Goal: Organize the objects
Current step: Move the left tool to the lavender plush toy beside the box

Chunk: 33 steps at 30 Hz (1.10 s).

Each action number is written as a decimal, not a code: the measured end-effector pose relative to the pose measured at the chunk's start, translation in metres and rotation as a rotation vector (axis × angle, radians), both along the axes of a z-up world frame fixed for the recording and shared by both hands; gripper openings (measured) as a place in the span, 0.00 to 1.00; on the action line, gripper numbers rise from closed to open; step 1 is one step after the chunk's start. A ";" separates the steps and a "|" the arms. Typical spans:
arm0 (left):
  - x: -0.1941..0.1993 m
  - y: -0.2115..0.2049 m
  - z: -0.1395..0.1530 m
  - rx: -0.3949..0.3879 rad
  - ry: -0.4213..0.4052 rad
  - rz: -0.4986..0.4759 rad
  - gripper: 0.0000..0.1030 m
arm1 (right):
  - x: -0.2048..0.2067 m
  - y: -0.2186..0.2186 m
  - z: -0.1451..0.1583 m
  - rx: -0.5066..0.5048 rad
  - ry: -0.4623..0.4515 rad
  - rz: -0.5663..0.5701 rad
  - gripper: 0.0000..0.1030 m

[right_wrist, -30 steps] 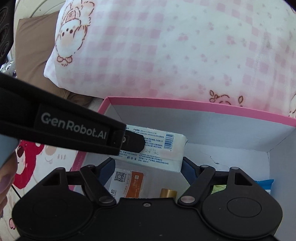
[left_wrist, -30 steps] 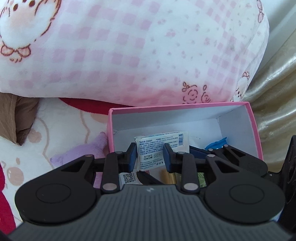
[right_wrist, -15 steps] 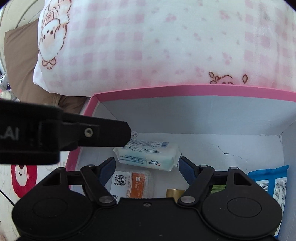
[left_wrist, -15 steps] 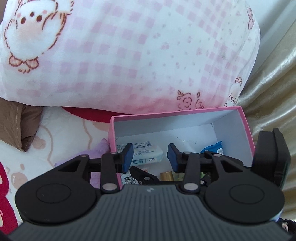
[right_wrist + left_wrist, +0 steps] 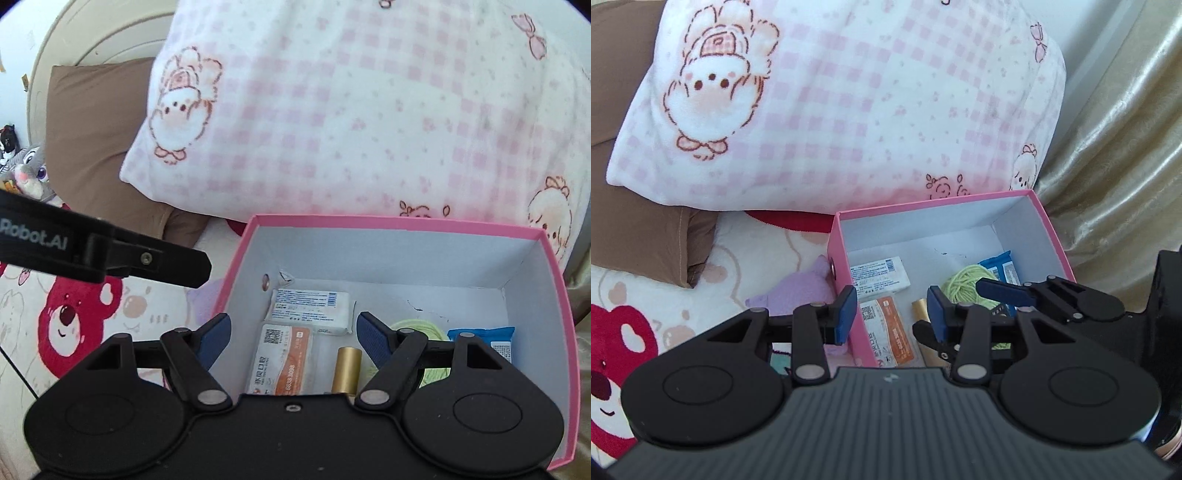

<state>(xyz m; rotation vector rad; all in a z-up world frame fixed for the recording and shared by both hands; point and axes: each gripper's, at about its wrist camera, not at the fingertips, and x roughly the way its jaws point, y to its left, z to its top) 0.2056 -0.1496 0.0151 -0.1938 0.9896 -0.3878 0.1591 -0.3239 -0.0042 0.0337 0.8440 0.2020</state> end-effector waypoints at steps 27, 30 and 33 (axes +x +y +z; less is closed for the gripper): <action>-0.051 0.117 -0.045 -0.078 -0.007 0.030 0.52 | -0.090 0.149 -0.002 -0.290 -0.174 0.202 0.77; -0.040 0.122 -0.070 -0.121 0.008 0.031 0.52 | -0.079 0.162 -0.023 -0.415 -0.204 0.225 0.76; -0.028 0.123 -0.095 -0.164 0.016 0.034 0.51 | -0.065 0.170 -0.041 -0.493 -0.190 0.256 0.75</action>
